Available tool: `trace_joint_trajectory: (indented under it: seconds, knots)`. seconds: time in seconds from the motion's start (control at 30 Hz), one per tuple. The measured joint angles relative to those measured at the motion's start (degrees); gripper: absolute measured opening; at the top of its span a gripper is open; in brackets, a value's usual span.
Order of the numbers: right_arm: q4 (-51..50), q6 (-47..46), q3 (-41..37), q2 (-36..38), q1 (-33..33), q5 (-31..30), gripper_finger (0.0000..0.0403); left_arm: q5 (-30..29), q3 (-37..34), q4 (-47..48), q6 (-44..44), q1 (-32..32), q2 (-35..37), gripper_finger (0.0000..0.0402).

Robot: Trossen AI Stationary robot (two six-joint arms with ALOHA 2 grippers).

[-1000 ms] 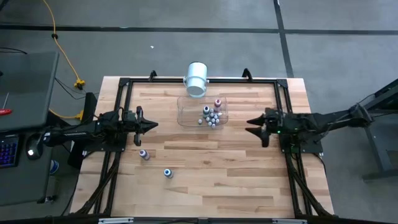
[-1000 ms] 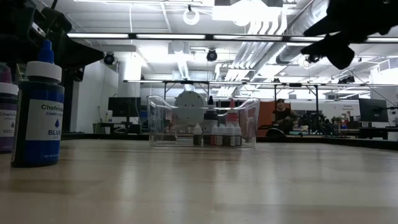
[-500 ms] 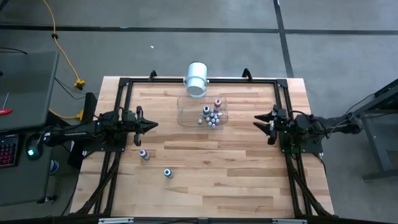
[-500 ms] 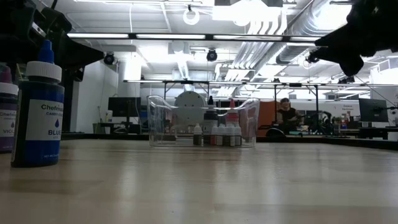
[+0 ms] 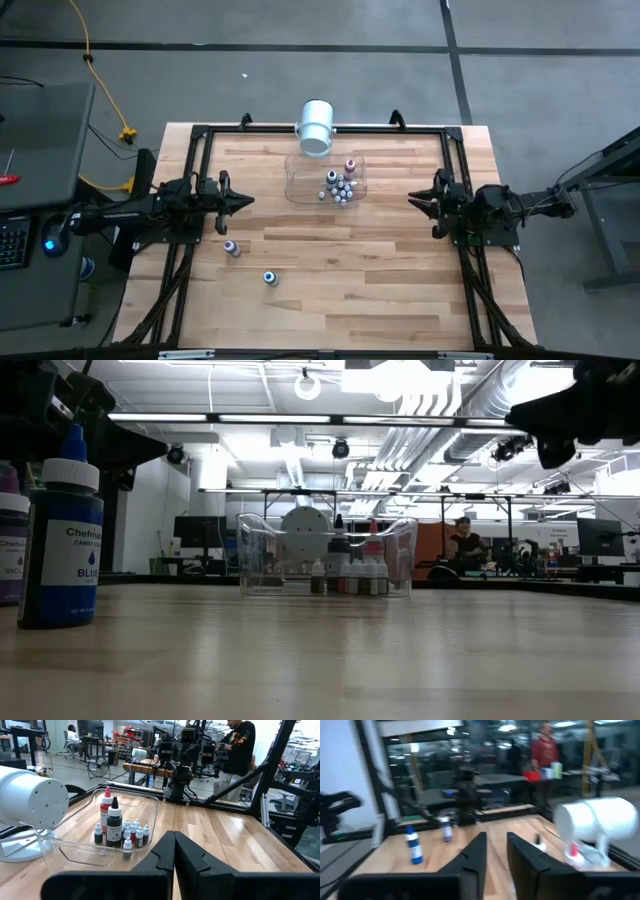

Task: Pick & Place food coloring
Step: Put the large purple food coloring bottle into the transparent bin

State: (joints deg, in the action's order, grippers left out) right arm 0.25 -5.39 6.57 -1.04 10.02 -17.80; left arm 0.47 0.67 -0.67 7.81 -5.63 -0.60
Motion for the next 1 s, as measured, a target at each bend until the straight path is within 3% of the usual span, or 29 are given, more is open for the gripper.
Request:
trace_joint_trajectory:
  seconds: [0.17,0.3,0.47,0.6,1.0]
  knots:
    - [0.95,4.15,-0.02,0.70,-2.23,6.66,0.0007,0.00,0.00,0.00,-0.01,0.02,-0.01,0.0001]
    - [0.77,5.68,-0.02,0.72,-6.37,9.55,0.0010,0.00,0.00,0.00,-0.02,0.02,0.00,0.0001]
    - [-1.49,5.67,-0.20,0.72,-12.73,17.36,0.0003,-0.02,0.00,0.00,-0.02,0.00,0.00,0.0001]
    - [4.88,2.84,-5.75,0.72,-14.31,22.18,0.0001,0.00,0.00,0.00,-0.02,0.00,-0.02,0.0001]
    - [1.51,2.87,-5.99,0.74,-8.77,19.91,0.0000,-0.02,0.00,0.00,-0.02,0.02,-0.02,0.0001]
